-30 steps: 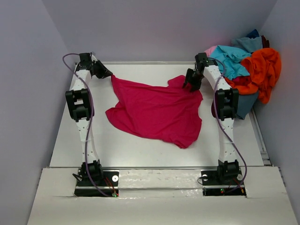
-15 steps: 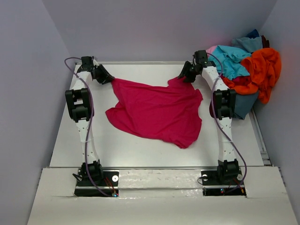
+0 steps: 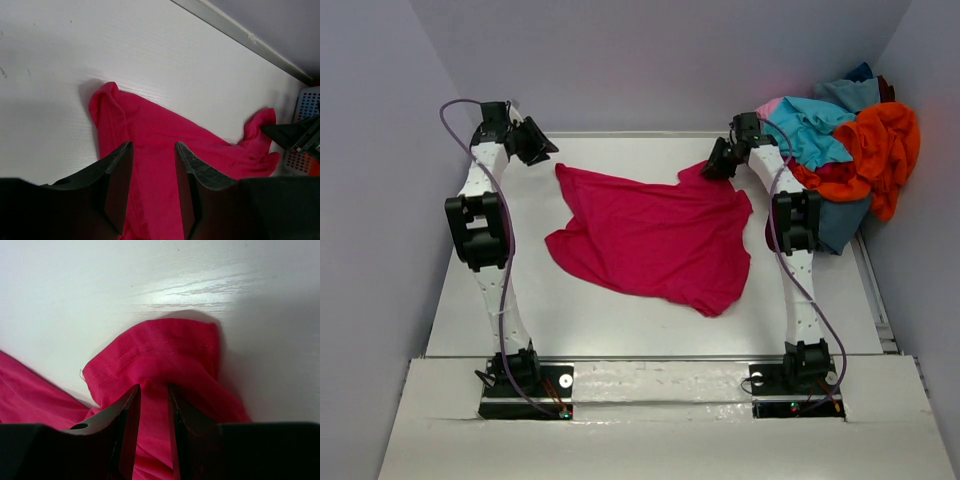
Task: Fold and stack the t-shirts
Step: Flatten the tshirt out
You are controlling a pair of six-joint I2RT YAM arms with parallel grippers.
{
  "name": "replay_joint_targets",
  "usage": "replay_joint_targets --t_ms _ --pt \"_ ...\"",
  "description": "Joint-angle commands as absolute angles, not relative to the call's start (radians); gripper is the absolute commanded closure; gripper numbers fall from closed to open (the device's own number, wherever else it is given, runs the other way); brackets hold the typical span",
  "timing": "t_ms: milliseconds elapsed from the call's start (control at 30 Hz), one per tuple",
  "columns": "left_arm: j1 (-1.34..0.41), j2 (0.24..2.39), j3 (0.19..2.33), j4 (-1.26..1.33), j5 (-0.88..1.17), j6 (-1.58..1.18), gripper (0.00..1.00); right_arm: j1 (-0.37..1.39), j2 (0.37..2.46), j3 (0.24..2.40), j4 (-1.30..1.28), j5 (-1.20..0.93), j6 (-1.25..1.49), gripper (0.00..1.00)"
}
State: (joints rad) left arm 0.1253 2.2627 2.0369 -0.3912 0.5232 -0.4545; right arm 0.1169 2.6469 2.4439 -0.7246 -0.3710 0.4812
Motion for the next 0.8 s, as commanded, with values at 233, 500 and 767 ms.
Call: replay_joint_targets --t_ms 233,500,767 --pt "0.034 2.033 1.856 -0.445 0.514 -0.459 0.51 0.04 2.698 2.525 -0.739 -0.246 0.508 0.62" --pt "-0.052 1.885 1.673 -0.589 0.387 -0.454 0.51 0.002 2.695 2.542 -0.744 -0.221 0.503 0.61" --pt "-0.086 1.684 1.389 -0.587 0.38 -0.506 0.51 -0.008 2.694 2.536 -0.756 -0.204 0.477 0.61"
